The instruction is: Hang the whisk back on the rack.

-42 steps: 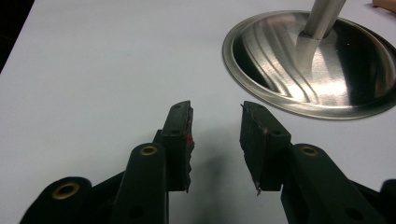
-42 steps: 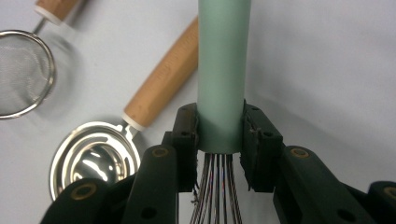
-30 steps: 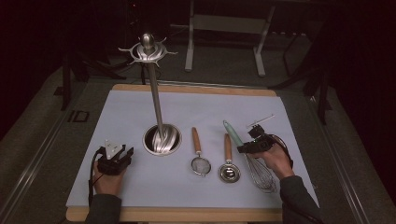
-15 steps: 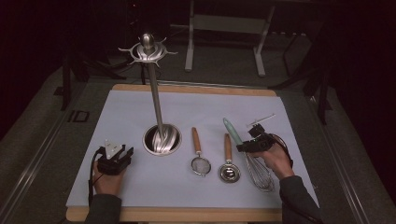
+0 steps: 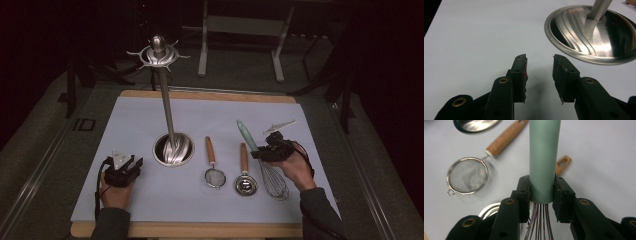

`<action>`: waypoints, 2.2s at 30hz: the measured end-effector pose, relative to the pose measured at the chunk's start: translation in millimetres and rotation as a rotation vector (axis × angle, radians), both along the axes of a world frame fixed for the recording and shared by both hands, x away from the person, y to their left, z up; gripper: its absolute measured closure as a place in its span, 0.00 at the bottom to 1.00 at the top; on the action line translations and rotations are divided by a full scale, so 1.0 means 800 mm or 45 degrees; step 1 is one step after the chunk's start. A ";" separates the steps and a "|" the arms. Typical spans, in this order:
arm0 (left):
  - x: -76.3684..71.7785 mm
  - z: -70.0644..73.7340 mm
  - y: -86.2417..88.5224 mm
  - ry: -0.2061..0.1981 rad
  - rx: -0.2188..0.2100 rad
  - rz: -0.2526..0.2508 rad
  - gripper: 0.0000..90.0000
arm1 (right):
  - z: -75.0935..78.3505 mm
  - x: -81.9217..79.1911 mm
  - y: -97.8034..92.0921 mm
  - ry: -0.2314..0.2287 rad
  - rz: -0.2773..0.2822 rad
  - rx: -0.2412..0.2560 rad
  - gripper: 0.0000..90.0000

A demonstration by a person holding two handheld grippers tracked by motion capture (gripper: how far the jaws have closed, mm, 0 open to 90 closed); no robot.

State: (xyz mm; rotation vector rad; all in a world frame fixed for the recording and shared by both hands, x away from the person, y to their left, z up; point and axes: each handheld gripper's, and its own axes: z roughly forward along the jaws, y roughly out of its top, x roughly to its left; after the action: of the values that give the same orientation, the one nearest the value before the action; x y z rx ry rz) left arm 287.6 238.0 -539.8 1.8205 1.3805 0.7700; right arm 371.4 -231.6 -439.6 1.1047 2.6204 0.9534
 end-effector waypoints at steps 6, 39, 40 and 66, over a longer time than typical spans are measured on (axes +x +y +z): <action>0.000 0.000 0.000 -0.001 0.000 -0.008 0.72 | 0.010 -0.005 0.009 -0.056 0.032 -0.003 0.77; -0.001 0.000 0.004 -0.006 -0.041 0.004 0.71 | 0.051 -0.010 0.053 -0.242 0.202 0.014 0.77; -0.001 0.000 0.004 -0.006 -0.041 0.004 0.71 | 0.051 -0.009 0.053 -0.245 0.209 0.012 0.77; -0.001 0.000 0.005 -0.012 -0.048 0.008 0.71 | 0.067 -0.008 0.072 -0.326 0.348 0.013 0.77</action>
State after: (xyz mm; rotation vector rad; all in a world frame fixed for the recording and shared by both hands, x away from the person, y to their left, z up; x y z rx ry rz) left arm 286.9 241.6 -539.6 1.7821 1.3865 0.7502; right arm 364.9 -174.3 -385.7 0.5863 2.5930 1.0785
